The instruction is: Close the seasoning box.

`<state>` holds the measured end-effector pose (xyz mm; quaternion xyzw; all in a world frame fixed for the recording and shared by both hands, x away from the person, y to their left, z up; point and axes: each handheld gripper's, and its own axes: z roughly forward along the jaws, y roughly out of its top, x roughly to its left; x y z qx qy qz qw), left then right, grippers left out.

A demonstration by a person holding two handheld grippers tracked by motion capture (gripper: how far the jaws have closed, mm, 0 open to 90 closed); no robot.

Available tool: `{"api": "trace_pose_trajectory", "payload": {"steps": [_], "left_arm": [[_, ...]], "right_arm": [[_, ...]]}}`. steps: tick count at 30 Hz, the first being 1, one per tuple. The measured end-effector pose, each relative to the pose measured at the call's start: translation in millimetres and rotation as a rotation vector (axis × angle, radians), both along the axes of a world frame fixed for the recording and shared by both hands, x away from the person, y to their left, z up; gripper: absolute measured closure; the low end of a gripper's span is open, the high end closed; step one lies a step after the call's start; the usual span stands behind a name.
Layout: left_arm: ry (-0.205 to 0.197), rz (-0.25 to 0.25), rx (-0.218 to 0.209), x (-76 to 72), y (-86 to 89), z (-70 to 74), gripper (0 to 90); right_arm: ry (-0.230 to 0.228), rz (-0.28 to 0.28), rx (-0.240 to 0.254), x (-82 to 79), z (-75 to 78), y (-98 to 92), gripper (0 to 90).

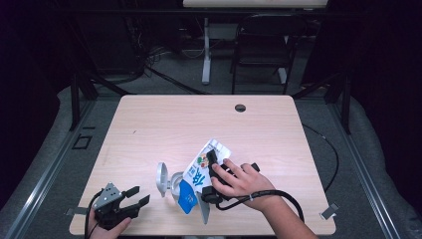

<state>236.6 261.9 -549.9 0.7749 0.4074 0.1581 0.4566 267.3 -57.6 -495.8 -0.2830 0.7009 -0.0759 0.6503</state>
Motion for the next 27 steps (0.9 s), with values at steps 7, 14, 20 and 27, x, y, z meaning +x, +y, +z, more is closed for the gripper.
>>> {"api": "trace_pose_trajectory", "payload": {"steps": [7,14,20,27], "left_arm": [[0.001,-0.001,0.001,0.0,-0.1,-0.3,46.1],[-0.003,0.006,-0.002,0.1,-0.1,-0.8,46.1],[0.002,-0.002,0.003,0.1,-0.1,-0.4,46.1],[-0.002,0.005,0.002,-0.3,0.1,-0.3,46.1]], "right_arm": [[-0.007,-0.004,-0.007,-1.0,0.8,-0.2,66.5],[-0.016,-0.007,-0.004,-0.8,2.0,-1.0,66.7],[-0.018,-0.004,0.0,-1.0,3.1,-0.5,66.8],[-0.017,0.008,0.002,-0.3,4.7,-0.5,67.0]]}}
